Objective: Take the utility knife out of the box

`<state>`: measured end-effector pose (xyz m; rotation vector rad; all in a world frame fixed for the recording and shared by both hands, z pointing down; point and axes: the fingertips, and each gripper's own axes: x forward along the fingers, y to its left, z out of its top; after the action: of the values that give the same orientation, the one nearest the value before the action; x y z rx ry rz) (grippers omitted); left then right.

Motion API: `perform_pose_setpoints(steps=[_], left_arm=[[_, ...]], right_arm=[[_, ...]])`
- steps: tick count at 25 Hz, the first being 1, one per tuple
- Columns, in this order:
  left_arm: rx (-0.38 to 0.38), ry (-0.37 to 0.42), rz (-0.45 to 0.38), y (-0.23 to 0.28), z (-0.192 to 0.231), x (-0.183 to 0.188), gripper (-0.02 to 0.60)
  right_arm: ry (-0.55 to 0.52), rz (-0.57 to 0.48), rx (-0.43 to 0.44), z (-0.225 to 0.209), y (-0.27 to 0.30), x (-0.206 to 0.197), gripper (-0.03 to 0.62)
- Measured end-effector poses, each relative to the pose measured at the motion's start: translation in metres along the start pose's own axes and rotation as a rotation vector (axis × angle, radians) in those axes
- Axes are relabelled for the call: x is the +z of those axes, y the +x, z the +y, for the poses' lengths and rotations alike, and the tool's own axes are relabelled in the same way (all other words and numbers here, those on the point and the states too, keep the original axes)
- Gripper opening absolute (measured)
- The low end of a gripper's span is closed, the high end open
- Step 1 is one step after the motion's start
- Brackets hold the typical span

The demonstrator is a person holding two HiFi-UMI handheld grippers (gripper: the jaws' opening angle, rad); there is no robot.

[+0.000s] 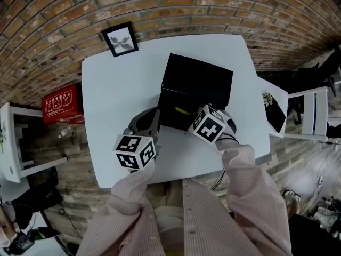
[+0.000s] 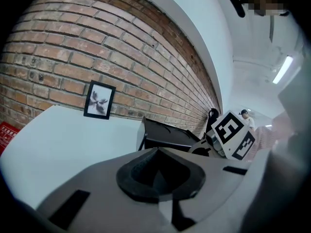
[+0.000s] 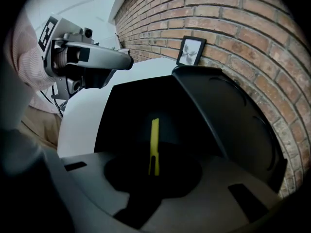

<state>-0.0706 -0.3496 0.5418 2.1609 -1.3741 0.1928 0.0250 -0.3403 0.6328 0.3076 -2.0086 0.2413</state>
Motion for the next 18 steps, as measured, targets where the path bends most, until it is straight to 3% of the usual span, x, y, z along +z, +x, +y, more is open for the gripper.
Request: perform_pose_setpoints(steps=[9,18], left_arm=[[-0.031,0.043,-0.016,-0.002,-0.008,0.005,-0.008],[-0.082,0.105,-0.066,-0.014,-0.023,0.015,-0.008]], right_arm=[[0.023,-0.035,0.003,0.003,-0.004,0.004,0.063],[0.083,-0.190,-0.032,0.005,-0.030,0.021,0.063]])
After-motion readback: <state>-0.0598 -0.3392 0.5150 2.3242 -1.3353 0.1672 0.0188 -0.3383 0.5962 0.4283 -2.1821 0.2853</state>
